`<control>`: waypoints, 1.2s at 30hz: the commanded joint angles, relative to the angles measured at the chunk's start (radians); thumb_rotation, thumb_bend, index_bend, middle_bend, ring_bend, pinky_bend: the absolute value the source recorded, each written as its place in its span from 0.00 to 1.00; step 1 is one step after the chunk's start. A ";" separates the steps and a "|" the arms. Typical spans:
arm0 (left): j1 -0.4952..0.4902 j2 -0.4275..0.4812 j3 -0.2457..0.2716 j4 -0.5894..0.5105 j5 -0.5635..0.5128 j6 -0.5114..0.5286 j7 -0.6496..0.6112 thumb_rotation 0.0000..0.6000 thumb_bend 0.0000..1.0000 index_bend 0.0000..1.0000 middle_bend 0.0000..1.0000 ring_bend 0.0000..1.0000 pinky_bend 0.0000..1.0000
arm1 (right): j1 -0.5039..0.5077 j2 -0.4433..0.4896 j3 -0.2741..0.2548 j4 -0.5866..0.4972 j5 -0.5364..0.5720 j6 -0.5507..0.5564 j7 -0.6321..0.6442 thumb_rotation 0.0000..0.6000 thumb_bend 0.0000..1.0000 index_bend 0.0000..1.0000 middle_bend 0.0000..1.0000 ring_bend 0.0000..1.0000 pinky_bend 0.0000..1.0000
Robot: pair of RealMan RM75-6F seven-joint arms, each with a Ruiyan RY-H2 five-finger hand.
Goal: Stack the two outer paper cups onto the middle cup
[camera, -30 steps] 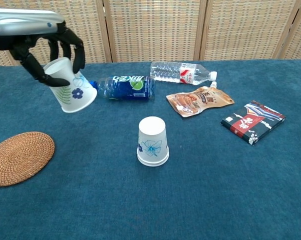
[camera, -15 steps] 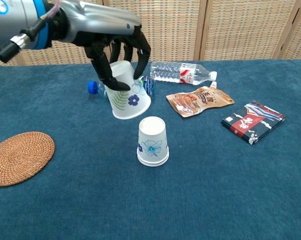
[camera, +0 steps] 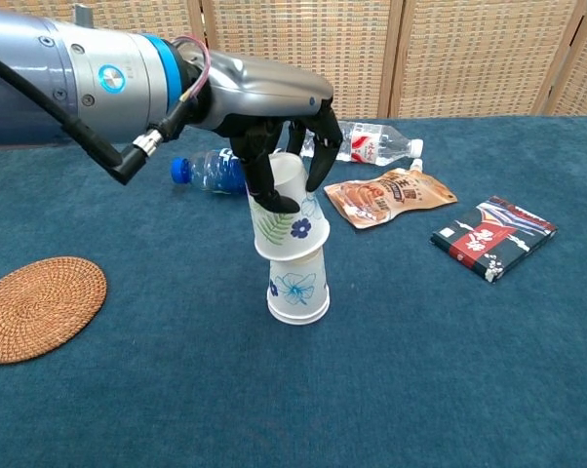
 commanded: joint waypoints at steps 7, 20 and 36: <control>-0.060 -0.007 0.029 0.023 -0.071 -0.037 0.006 1.00 0.06 0.26 0.13 0.14 0.26 | -0.003 0.001 0.009 0.008 0.010 -0.010 0.012 1.00 0.00 0.01 0.00 0.00 0.00; 0.050 0.088 0.052 -0.061 0.148 0.112 -0.123 1.00 0.00 0.00 0.00 0.00 0.00 | -0.008 0.003 0.010 0.006 -0.002 -0.010 0.017 1.00 0.00 0.01 0.00 0.00 0.00; 0.689 0.197 0.419 0.092 0.641 0.626 -0.591 1.00 0.00 0.00 0.00 0.00 0.00 | -0.023 0.000 0.006 -0.009 -0.014 0.003 0.000 1.00 0.00 0.01 0.00 0.00 0.00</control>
